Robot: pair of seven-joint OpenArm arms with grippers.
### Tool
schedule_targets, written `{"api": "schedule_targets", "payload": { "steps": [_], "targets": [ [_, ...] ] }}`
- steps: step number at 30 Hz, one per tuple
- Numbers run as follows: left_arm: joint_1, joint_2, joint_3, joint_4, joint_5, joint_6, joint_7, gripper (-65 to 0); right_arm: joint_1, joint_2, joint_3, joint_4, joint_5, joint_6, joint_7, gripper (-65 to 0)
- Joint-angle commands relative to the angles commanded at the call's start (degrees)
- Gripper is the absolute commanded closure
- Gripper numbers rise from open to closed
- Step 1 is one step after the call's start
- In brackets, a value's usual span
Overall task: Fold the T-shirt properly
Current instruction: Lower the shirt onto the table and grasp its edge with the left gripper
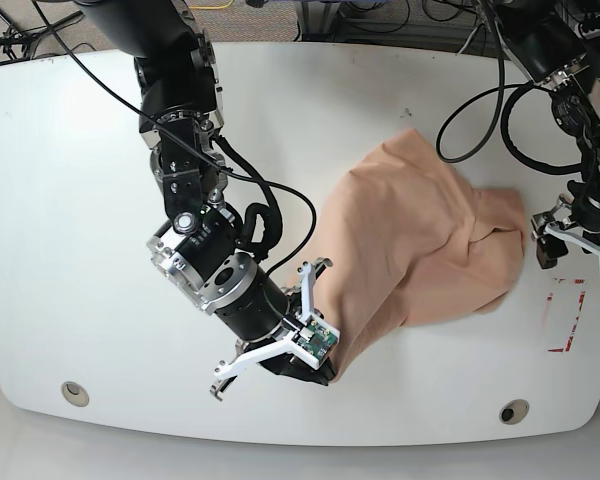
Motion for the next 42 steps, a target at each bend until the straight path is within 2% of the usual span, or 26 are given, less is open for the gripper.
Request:
{"api": "schedule_targets", "payload": {
  "steps": [5, 11, 15, 21, 24, 29, 40, 42],
  "targets": [
    [0.35, 0.7, 0.0, -3.34, 0.0, 0.0, -0.79, -50.6, -0.35, 0.0, 0.09, 0.0, 0.0, 0.0, 0.0, -2.2],
    [2.2, 0.7, 0.26, -10.11, 0.0, -0.18, -7.03, -50.6, -1.49, 0.0, 1.67, 0.0, 0.0, 0.0, 0.0, -2.2],
    [2.29, 0.62, 0.53, -12.84, 0.0, -0.26, -8.62, -50.6, -2.64, -0.09, 2.46, 0.0, 0.0, 0.0, 0.0, -2.2],
    [2.29, -1.05, 3.69, -16.7, -0.35, -0.7, -9.05, -50.6, -3.43, 0.09, 2.55, 0.09, 0.18, 0.0, 0.09, -2.1],
    [2.29, -1.05, 4.48, -17.93, -0.35, -2.29, -10.2, -50.6, -4.22, 0.09, 2.55, 0.09, 0.09, 0.0, 0.26, -2.1],
    [2.29, -0.97, 6.33, -20.84, -0.35, -4.48, -11.08, -50.6, -5.54, 0.0, 2.55, 0.09, 0.0, 0.0, 3.16, -2.1],
    [2.02, -0.88, 6.77, -24.26, -0.35, -4.66, -10.64, -50.3, -5.89, 0.0, 2.64, 0.09, 0.0, 0.0, 4.13, -2.1],
    [2.02, -0.88, 6.77, -24.26, -0.35, -4.66, -10.64, -47.4, -5.89, 0.0, 3.43, 0.09, 0.0, 0.0, 4.13, -2.1]
  ]
}}
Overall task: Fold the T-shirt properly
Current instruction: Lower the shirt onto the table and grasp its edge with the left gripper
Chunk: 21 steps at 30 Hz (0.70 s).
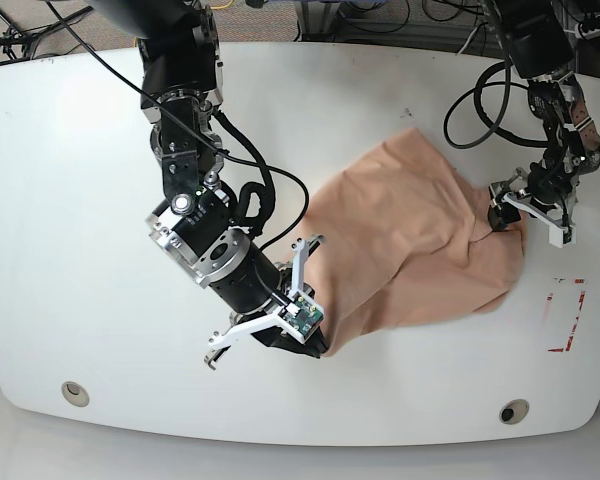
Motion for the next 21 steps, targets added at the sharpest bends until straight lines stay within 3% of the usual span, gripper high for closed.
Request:
{"api": "schedule_targets", "payload": {
  "steps": [3, 8, 10, 16, 19, 21],
  "targets": [
    [0.09, 0.0, 0.0, -0.09, 0.0, -0.09, 0.0, -36.5, 0.0, -0.09, 1.05, 0.0, 0.0, 0.0, 0.0, -2.1],
    [0.09, -0.18, 3.52, -0.26, 0.0, -0.09, 0.0, -10.4, -0.44, -0.09, 1.49, 0.0, 0.0, 0.0, 0.09, -2.1],
    [0.18, -0.26, 4.57, -0.09, 0.0, -0.26, -0.18, -7.2, -0.53, -0.09, 1.49, 0.0, 0.0, 0.0, 0.09, -2.1],
    [0.18, -0.09, 4.92, 0.09, 0.0, -3.96, -0.35, -5.1, -1.67, -0.09, 1.49, 0.26, 0.0, 0.0, 0.0, -2.1],
    [0.09, -0.09, 4.92, 1.85, -0.09, -4.4, -0.35, 0.0, -2.29, -0.09, 1.49, 0.26, 0.0, 0.0, 0.0, -2.1],
    [0.09, -0.09, 4.92, 4.57, -0.09, -4.48, 0.09, 0.0, -2.73, -0.09, 1.58, 0.26, 0.0, 0.0, 0.0, -2.1]
  ]
}}
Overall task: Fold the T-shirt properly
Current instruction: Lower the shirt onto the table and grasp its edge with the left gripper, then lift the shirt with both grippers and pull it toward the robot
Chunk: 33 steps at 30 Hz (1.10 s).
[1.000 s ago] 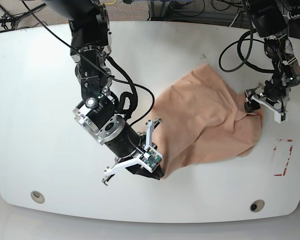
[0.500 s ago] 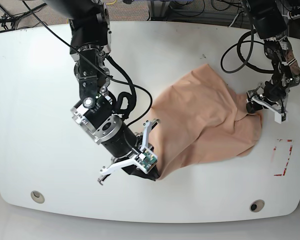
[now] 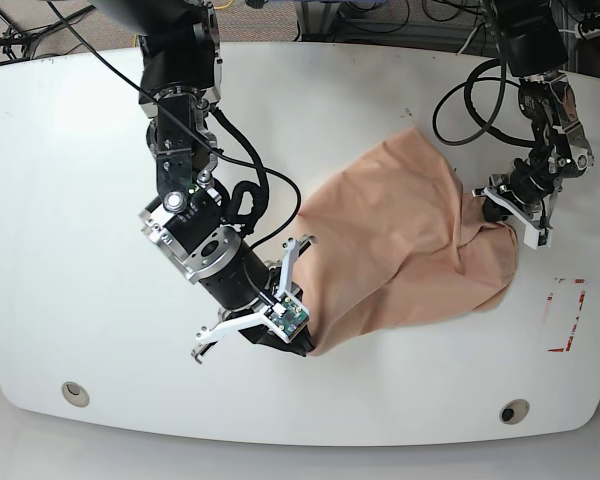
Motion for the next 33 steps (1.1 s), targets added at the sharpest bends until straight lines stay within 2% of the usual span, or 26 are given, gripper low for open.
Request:
{"api": "schedule_targets", "payload": {
  "steps": [2, 8, 18, 26, 33],
  "targets": [
    [0.09, 0.0, 0.26, 2.99, 0.0, 0.0, 0.79, 0.0, -0.7, 0.0, 0.79, 0.0, 0.0, -0.18, 0.0, -2.1],
    [-0.18, -0.18, 0.35, 14.07, 0.09, -0.09, 5.63, 0.0, -1.14, -0.18, 6.07, -0.35, 0.35, -2.11, 0.09, -2.1],
    [-8.26, -0.97, -0.88, 27.25, 0.09, -0.09, 13.71, 0.0, 1.32, 0.26, 11.16, -0.53, 0.18, -2.02, 0.09, -2.1],
    [-18.29, -1.49, -1.76, 30.59, 0.0, -0.35, 18.11, 0.0, 7.21, 0.35, 13.01, -3.16, 0.09, -1.93, -0.18, -2.1],
    [-26.11, -3.16, -2.29, 31.74, 0.0, -2.02, 18.11, 0.0, 12.48, 1.05, 13.8, -5.8, 0.09, -1.93, -0.18, -2.2]
  ]
}}
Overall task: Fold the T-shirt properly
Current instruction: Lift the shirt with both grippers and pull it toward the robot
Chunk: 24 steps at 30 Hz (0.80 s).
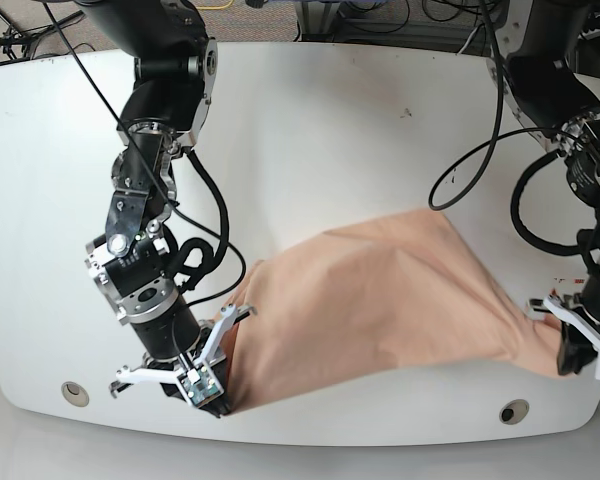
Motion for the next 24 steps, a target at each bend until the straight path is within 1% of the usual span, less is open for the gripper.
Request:
{"api": "schedule_targets", "payload": {
  "steps": [2, 7, 10, 12, 15, 17, 21, 24],
  "targets": [
    [-3.08, -0.44, -0.09, 0.0, 0.09, -0.18, 0.0, 0.0, 2.29, 0.0, 0.0, -0.97, 0.0, 0.0, 0.0, -2.2],
    [-9.76, -3.08, 0.18, -0.09, 1.23, 0.26, -0.18, 0.0, 7.74, 0.26, 0.26, -3.52, 0.0, 0.0, 0.0, -2.2],
    [-14.24, -3.43, 0.26, -0.09, 2.99, 0.26, -0.18, 0.0, 10.81, 2.11, 0.0, -4.48, 0.0, 0.0, -0.09, -2.2],
    [-17.58, -3.52, 0.97, -0.26, 4.31, 0.26, -0.18, 0.0, 12.92, 2.73, -0.09, -5.45, 0.0, 0.0, -0.35, -2.2],
    [-22.33, -5.01, 2.99, -1.05, 5.98, 0.26, 0.0, 0.0, 16.97, 2.9, -0.09, -6.86, 0.0, 0.0, -1.85, -2.2],
    [-24.88, -5.71, 4.13, -1.85, 6.24, 0.26, 0.0, 0.0, 19.25, 2.9, -0.09, -7.74, 0.0, 0.0, -2.64, -2.2],
    [-29.63, -5.8, 5.01, -3.87, 6.42, 0.26, 0.0, 0.0, 23.38, 2.9, -0.18, -8.97, 0.0, 0.0, -3.52, -2.2],
    [-33.41, -5.8, 5.19, -6.33, 6.59, 0.26, 0.0, 0.0, 26.46, 3.6, -0.18, -9.85, 0.0, 0.0, -4.13, -2.2]
  ]
}}
